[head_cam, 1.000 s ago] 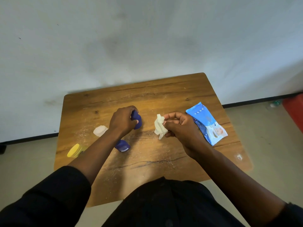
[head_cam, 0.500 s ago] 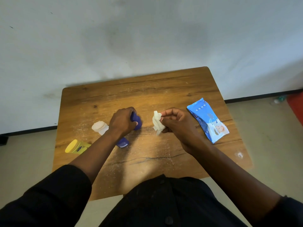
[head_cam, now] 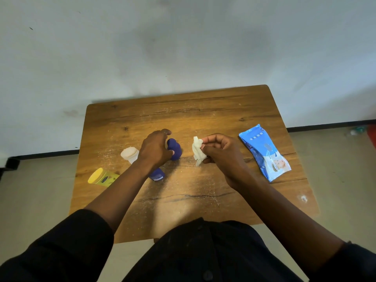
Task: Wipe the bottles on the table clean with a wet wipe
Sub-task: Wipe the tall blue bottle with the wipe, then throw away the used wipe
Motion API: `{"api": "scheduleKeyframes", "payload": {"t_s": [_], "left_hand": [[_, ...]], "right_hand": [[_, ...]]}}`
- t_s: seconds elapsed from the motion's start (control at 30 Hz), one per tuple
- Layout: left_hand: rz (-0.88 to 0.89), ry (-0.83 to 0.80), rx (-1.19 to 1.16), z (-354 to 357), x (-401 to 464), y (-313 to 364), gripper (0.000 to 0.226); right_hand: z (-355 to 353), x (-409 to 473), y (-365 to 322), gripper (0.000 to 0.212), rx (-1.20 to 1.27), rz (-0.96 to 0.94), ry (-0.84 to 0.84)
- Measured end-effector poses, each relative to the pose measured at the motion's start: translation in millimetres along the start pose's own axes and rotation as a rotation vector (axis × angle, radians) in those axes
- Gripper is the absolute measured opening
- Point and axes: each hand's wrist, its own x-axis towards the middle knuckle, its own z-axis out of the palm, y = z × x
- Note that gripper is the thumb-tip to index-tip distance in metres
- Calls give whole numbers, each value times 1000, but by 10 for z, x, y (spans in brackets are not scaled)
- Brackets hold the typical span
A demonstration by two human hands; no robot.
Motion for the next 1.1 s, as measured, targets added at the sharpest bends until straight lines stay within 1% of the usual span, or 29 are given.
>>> {"api": "scheduleKeyframes", "payload": {"t_s": [0.03, 0.1, 0.17, 0.2, 0.23, 0.3, 0.37, 0.4, 0.5, 0.67, 0.8, 0.87, 0.93, 1.1], "left_hand": [[-5, 29, -19, -53, -35, 34, 69], [-12, 129, -115, -166, -129, 128, 60], [-15, 222, -304, -311, -259, 286, 44], [-4, 230, -415, -391, -340, 376, 37], [23, 199, -507, -469, -427, 458, 32], [85, 78, -605, -592, -634, 562, 34], [103, 38, -631, -639, -837, 546, 43], [86, 67, -648, -649, -927, 497, 46], [-5, 221, -714, -704, -1133, 288, 49], [-177, 475, -793, -931, -1494, -325, 40], [-281, 625, -888, -1142, -1777, -915, 31], [-325, 663, -930, -1237, -1880, -1261, 28], [-372, 675, -951, -1341, -1962, -1728, 25], [-552, 683, -1010, -1481, -1846, -3076, 28]], "right_hand": [[8, 8, -4, 14, -5, 2, -3], [25, 29, -7, 15, -9, 1, -15], [52, 47, -21, 14, -1, -6, -38], [71, 54, -37, 14, 8, -13, -57], [92, 61, -55, 13, 21, -21, -76], [169, 73, -102, 13, 51, -31, -124], [294, 84, -153, 13, 98, -38, -175], [378, 90, -176, 13, 108, -47, -203], [683, 93, -228, 10, 101, -72, -304], [1424, -17, -287, 14, 29, -121, -496], [2172, -117, -239, 11, -97, -189, -581], [2571, -148, -204, 9, -171, -224, -598], [3036, -166, -170, 9, -240, -245, -579], [4033, -108, -50, 10, -361, -250, -510]]}}
